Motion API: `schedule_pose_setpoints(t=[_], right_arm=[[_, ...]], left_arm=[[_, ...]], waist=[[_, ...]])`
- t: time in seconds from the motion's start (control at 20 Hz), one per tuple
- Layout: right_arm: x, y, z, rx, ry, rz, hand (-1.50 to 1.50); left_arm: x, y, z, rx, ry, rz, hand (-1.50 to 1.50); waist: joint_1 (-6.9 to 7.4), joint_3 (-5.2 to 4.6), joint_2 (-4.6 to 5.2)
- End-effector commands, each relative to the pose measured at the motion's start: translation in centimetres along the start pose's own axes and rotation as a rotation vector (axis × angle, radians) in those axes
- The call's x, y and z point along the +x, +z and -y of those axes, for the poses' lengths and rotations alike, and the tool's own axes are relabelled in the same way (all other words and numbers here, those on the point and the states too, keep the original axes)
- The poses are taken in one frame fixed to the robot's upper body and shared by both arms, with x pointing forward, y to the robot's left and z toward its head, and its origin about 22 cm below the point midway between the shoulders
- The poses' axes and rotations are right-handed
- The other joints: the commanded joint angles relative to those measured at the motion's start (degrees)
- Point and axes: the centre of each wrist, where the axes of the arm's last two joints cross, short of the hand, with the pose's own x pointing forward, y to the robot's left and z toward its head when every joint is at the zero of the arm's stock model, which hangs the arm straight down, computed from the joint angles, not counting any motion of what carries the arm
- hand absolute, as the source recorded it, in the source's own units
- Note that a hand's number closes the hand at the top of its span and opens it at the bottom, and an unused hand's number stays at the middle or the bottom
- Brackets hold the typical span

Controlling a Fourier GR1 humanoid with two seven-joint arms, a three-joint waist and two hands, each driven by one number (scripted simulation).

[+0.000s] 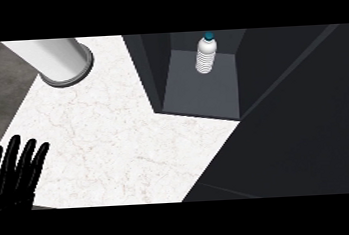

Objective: Pick up the bottled water, place it into the cabinet and close the cabinet

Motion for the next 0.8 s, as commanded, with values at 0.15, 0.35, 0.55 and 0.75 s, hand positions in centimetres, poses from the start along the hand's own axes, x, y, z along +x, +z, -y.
schedule_pose_setpoints(t=[0.15, 0.35, 0.55, 0.75], right_arm=[[-1.0, -0.4, 2.9, -0.418, -0.122, 0.084, 1.5], [-1.7, -0.2, 4.5, -0.522, -0.157, 0.098, 1.5], [-1.5, -1.2, 7.3, -0.611, -0.162, 0.1, 1.5], [-1.7, -4.4, 10.6, -0.718, -0.184, 0.105, 1.5]], left_arm=[[0.1, 0.6, -1.0, 0.032, -0.019, -0.007, -1.5], [0.5, 0.4, -0.8, 0.005, -0.011, 0.002, -1.5], [0.0, 0.9, -0.7, -0.015, 0.009, -0.02, -1.5], [0.2, 0.4, -0.6, -0.011, 0.026, -0.02, -1.5]], waist=[[-2.13, 0.15, -0.07], [-1.42, 0.3, 0.02], [0.31, 0.24, -0.09], [0.45, 0.55, -0.18]])
